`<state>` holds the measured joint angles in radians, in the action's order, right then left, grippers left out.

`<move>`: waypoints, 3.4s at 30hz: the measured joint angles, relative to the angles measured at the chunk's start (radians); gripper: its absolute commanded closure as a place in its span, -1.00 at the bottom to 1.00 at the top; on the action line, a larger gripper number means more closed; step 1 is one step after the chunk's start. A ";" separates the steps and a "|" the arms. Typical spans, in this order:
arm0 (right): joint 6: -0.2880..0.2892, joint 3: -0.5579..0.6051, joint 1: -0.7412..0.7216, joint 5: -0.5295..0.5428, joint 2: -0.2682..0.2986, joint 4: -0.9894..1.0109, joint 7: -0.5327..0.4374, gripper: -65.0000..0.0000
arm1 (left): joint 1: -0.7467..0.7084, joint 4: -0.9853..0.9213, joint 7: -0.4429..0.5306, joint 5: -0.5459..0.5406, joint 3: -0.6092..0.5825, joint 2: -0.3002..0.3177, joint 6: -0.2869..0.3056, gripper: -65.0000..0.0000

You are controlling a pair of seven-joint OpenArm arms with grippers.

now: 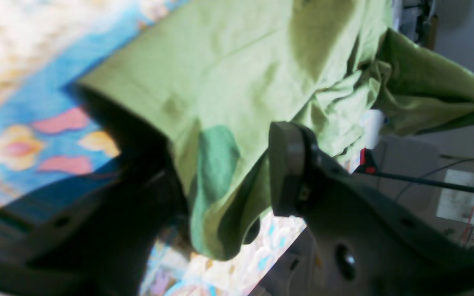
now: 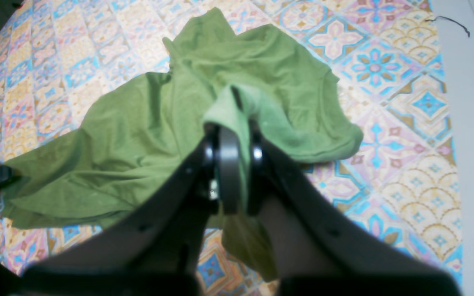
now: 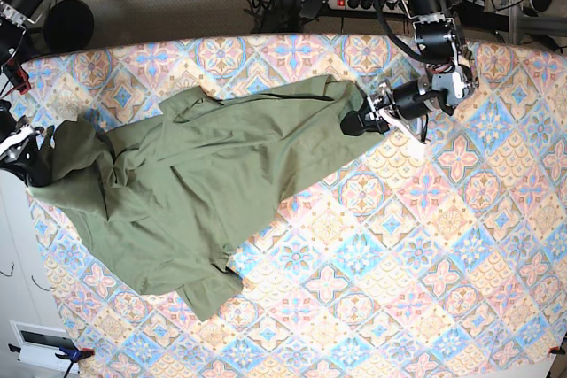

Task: Layout the t-shirt on the table in an organized manner, then fold the t-shirt properly
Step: 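Pull the sleeve with the left gripper away from the right gripper, then release the sleeve and move the left gripper over the t-shirt collar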

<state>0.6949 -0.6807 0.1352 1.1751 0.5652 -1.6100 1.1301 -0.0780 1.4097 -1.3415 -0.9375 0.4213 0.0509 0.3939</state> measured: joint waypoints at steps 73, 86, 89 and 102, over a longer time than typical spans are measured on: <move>0.000 0.106 0.001 0.003 -0.066 -0.038 0.093 0.98 | -0.103 0.440 0.149 0.047 -0.356 0.166 -0.114 0.13; 0.000 0.105 0.003 0.002 -0.085 -0.038 0.091 0.98 | -0.046 0.441 0.180 0.369 -0.575 0.168 -0.116 -0.27; 0.000 0.105 0.003 0.000 -0.081 -0.038 0.094 0.98 | -0.042 0.441 0.195 0.456 -0.616 0.169 -0.115 -0.25; 0.000 0.105 0.001 -0.001 -0.082 -0.038 0.090 0.98 | -0.013 0.354 0.307 0.708 -0.742 0.159 -0.113 1.00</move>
<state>0.6949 -0.5762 0.1360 1.1744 0.4828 -1.6478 1.2205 -0.0910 1.7638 -1.0348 -0.2298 -0.3202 0.2100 0.2806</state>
